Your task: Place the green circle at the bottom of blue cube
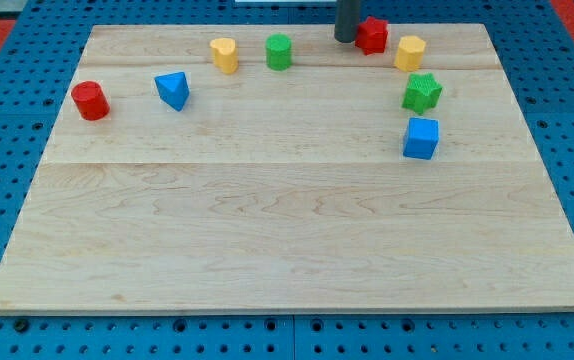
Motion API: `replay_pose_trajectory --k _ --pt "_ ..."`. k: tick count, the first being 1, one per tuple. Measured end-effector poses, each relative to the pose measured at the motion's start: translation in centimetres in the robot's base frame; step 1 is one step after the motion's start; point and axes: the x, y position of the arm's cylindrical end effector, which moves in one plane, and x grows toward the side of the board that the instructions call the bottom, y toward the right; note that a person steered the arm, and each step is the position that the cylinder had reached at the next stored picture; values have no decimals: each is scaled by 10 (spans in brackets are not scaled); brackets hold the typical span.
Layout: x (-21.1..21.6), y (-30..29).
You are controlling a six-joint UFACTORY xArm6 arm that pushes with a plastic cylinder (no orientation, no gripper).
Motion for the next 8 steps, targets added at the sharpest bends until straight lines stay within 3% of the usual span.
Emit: replay_pose_trajectory --k 2,4,6,7,8 --pt "-1 50" --pt "-19 -85" --pt "64 -83" --pt "-5 -107" --pt "-8 -134"
